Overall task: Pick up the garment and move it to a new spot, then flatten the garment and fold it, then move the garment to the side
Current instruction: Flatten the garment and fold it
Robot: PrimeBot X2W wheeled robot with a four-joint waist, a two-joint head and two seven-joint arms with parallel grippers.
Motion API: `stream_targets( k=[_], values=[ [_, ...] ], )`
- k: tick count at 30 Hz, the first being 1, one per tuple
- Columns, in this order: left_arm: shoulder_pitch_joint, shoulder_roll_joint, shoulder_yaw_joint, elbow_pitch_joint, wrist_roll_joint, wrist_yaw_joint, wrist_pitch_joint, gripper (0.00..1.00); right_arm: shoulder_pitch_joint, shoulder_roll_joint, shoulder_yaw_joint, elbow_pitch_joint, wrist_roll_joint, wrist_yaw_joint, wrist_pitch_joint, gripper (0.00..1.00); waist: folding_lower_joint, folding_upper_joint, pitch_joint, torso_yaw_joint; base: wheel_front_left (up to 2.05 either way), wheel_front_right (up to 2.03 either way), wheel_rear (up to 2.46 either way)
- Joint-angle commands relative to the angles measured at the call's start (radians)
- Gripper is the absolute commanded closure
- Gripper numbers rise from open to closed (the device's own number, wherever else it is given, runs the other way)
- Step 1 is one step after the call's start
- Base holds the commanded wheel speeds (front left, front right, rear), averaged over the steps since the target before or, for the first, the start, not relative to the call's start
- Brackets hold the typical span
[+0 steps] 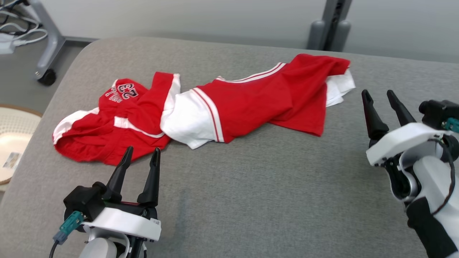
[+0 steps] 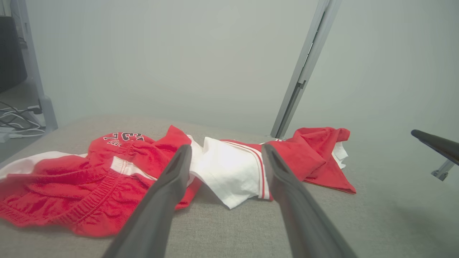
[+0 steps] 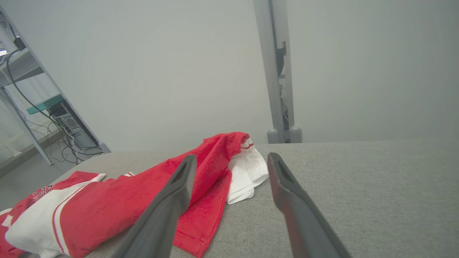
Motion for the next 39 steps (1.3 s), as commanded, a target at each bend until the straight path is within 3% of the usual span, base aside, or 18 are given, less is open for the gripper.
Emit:
stream_targets(
  k=[1,6,12,19,27,39],
  values=[
    [0.004,0.003,0.008,-0.002,0.008,-0.002,0.0,0.0,0.048,-0.006,-0.015,-0.047,-0.018,0.002,-0.006,0.0,0.0,0.0,-0.029,-0.038,0.0,0.0,0.0],
    [0.026,0.005,0.029,0.003,0.011,-0.002,0.0,0.0,0.188,0.016,-0.088,-0.219,-0.065,0.002,-0.006,0.0,0.0,0.0,-0.048,-0.093,0.0,0.0,0.0],
    [0.028,0.001,0.046,0.006,0.019,-0.002,0.0,0.0,0.368,0.075,-0.195,-0.405,-0.199,0.002,-0.006,0.0,0.0,0.0,-0.057,-0.13,0.0,0.0,0.0],
    [0.035,-0.006,0.044,0.008,0.016,-0.002,0.0,0.0,0.518,0.159,-0.27,-0.508,-0.344,0.002,-0.006,0.0,0.0,0.0,-0.058,-0.132,0.0,0.0,0.0],
    [0.01,-0.008,0.031,0.011,0.011,-0.002,0.0,0.0,0.444,0.158,-0.211,-0.437,-0.384,0.002,-0.006,0.0,0.0,0.0,-0.045,-0.095,0.0,0.0,0.0],
    [-0.025,-0.009,0.022,0.013,-0.008,-0.002,0.0,0.0,0.157,0.075,0.008,-0.096,-0.306,0.002,0.075,0.0,0.0,0.0,0.01,0.009,0.0,0.0,0.0]
  ],
)
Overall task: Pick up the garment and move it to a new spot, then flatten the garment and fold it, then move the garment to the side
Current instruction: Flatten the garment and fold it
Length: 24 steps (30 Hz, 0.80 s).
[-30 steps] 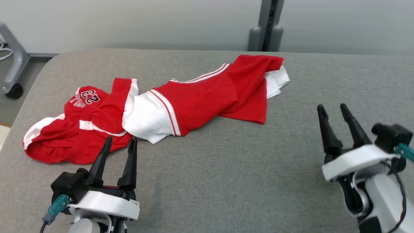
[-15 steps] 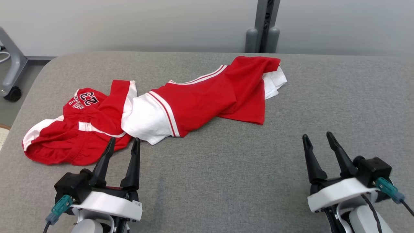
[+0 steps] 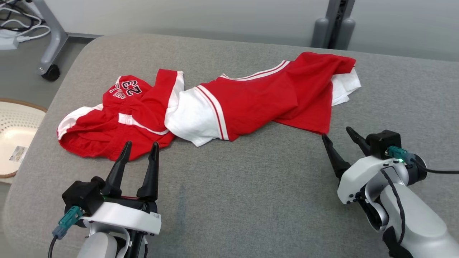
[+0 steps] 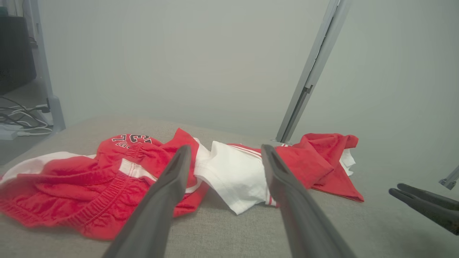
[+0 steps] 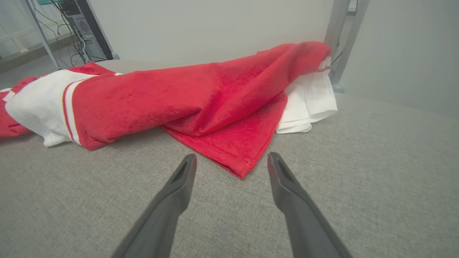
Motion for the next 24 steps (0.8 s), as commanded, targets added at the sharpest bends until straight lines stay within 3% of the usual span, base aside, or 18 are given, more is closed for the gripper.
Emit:
stream_targets(
  k=[1,8,22,23,24],
  values=[
    [-0.012,0.002,-0.002,0.002,-0.007,-0.002,0.0,0.0,-0.021,-0.013,0.012,0.028,0.009,0.0,0.006,0.0,0.0,0.0,0.011,0.025,0.0,0.0,0.0],
    [-0.026,-0.002,-0.005,0.004,-0.015,-0.002,0.0,0.0,-0.145,-0.04,0.108,0.226,0.056,0.0,0.009,0.0,0.0,0.0,0.03,0.085,0.0,0.0,0.0],
    [-0.049,-0.004,-0.004,-0.001,-0.025,-0.002,0.0,0.0,-0.265,-0.052,0.248,0.425,0.171,0.0,0.022,0.0,0.0,0.0,0.083,0.131,0.0,0.0,0.0],
    [-0.052,-0.004,-0.004,-0.001,-0.026,-0.002,0.0,0.0,-0.266,-0.052,0.256,0.43,0.179,0.0,0.024,0.03,0.0,0.0,0.085,0.132,0.0,0.0,0.0],
    [-0.054,-0.004,-0.004,-0.001,-0.026,-0.002,0.0,0.0,-0.27,-0.053,0.264,0.434,0.188,0.0,0.023,0.23,0.0,0.0,0.087,0.133,0.0,0.0,0.0]
  ],
)
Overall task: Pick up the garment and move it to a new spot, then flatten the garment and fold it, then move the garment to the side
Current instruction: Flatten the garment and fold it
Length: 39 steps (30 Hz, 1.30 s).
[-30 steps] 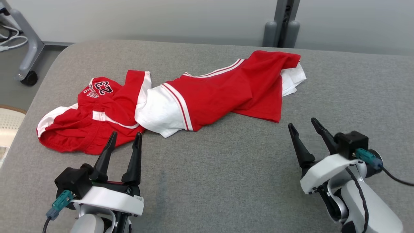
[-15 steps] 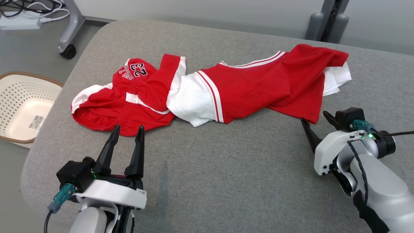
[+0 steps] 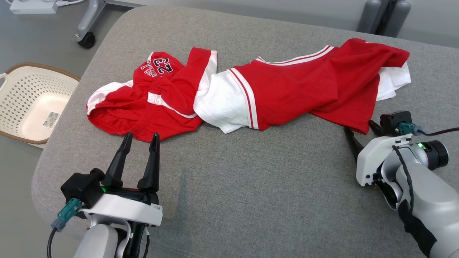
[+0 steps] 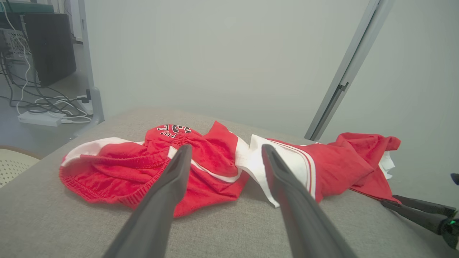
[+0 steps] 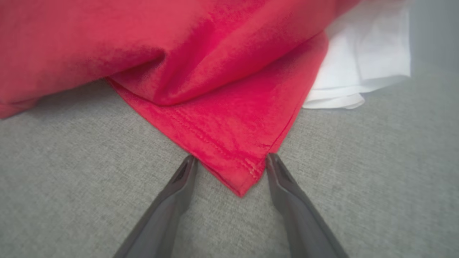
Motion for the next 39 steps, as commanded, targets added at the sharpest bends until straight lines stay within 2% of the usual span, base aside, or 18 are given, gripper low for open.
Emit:
stream_targets(
  k=[1,2,4,5,11,20,23,30,31,39],
  values=[
    [-0.017,0.006,0.002,-0.002,-0.007,-0.002,0.0,0.0,-0.001,-0.006,0.013,0.013,0.013,0.0,0.004,0.51,0.0,0.0,0.002,0.001,0.0,0.0,0.0],
    [-0.018,0.007,0.003,-0.002,-0.007,-0.002,0.0,0.0,-0.001,-0.007,0.02,0.016,0.02,0.0,0.002,0.58,0.0,0.0,0.003,0.001,0.0,0.0,0.0],
    [-0.018,0.007,0.005,0.0,-0.005,-0.002,0.0,0.0,0.001,-0.007,0.039,0.017,0.037,0.0,-0.003,0.98,0.0,0.0,0.002,0.0,0.0,0.0,0.0],
    [-0.018,0.008,0.005,0.001,-0.004,-0.002,0.0,0.0,0.001,-0.007,0.046,0.017,0.044,0.0,-0.004,1.0,0.0,0.0,0.001,-0.001,0.0,0.0,0.0],
    [-0.01,0.011,0.004,0.007,0.007,-0.002,0.0,0.0,0.015,-0.008,0.097,-0.002,0.094,0.0,-0.033,1.0,0.0,0.0,-0.02,-0.011,0.0,0.0,0.0],
    [0.022,0.014,0.002,0.014,0.015,-0.002,0.0,0.0,0.063,-0.009,0.152,-0.097,0.148,0.0,-0.092,1.0,0.0,0.0,-0.074,-0.037,0.0,0.0,0.0],
    [0.034,0.016,0.002,0.015,0.022,-0.002,0.0,0.0,0.09,-0.011,0.165,-0.16,0.154,0.0,-0.099,1.0,0.0,0.0,-0.097,-0.057,0.0,0.0,0.0],
    [0.057,0.023,0.001,0.018,0.032,-0.002,0.0,0.0,0.187,-0.01,0.115,-0.36,0.102,0.0,-0.099,1.0,0.0,0.0,-0.138,-0.107,0.0,0.0,0.0],
    [0.062,0.024,0.006,0.017,0.037,-0.002,0.0,0.0,0.269,0.006,0.111,-0.473,0.05,0.0,-0.099,1.0,0.0,0.0,-0.152,-0.136,0.0,0.0,0.0],
    [0.055,0.026,0.013,0.024,0.04,-0.002,0.0,0.0,0.316,0.05,0.238,-0.585,0.07,0.0,-0.097,1.0,0.0,0.0,-0.169,-0.136,0.0,0.0,0.0]
  ],
)
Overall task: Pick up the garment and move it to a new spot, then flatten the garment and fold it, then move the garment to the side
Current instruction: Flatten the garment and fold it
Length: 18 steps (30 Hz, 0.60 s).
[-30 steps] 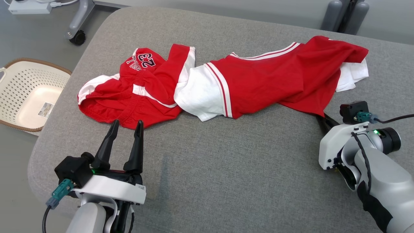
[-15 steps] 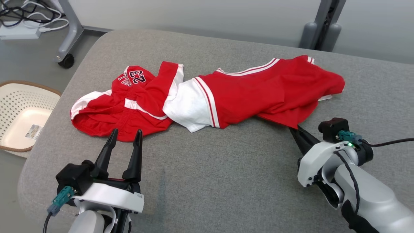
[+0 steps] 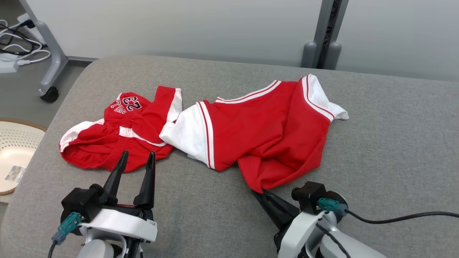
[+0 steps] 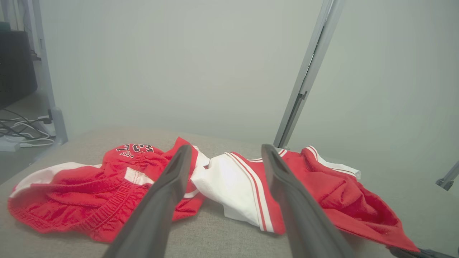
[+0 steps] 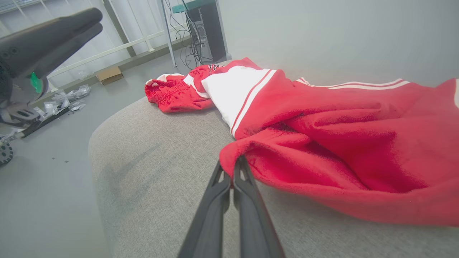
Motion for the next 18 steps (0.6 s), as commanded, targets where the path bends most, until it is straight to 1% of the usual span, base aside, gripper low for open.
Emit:
stream_targets(
  k=[1,8,11,14,18],
  values=[
    [-0.01,0.005,0.006,0.002,0.007,-0.002,0.0,0.0,-0.004,0.003,0.028,-0.001,0.013,0.0,0.002,1.0,0.0,-0.0001,-0.002,0.014,0.0,0.0,0.0],
    [-0.023,-0.001,0.013,0.007,0.005,-0.002,0.0,0.0,-0.061,0.08,0.18,0.04,0.085,0.0,0.011,1.0,0.0,-0.0001,0.003,0.089,0.0,0.0,0.0],
    [-0.026,-0.004,0.015,0.006,0.004,-0.002,0.0,0.0,-0.09,0.107,0.25,0.051,0.137,0.0,0.007,1.0,0.0,-0.0001,0.005,0.122,0.0,0.0,0.0],
    [-0.026,-0.006,0.021,0.003,0.007,-0.002,0.0,0.0,-0.115,0.123,0.294,0.066,0.18,0.0,0.0,1.0,0.0,-0.0001,0.011,0.148,0.0,0.0,0.0],
    [-0.028,-0.009,0.023,0.001,0.008,-0.002,0.0,0.0,-0.14,0.137,0.324,0.085,0.219,0.0,-0.005,1.0,0.0,-0.0001,0.016,0.166,0.0,0.0,0.0]
  ],
)
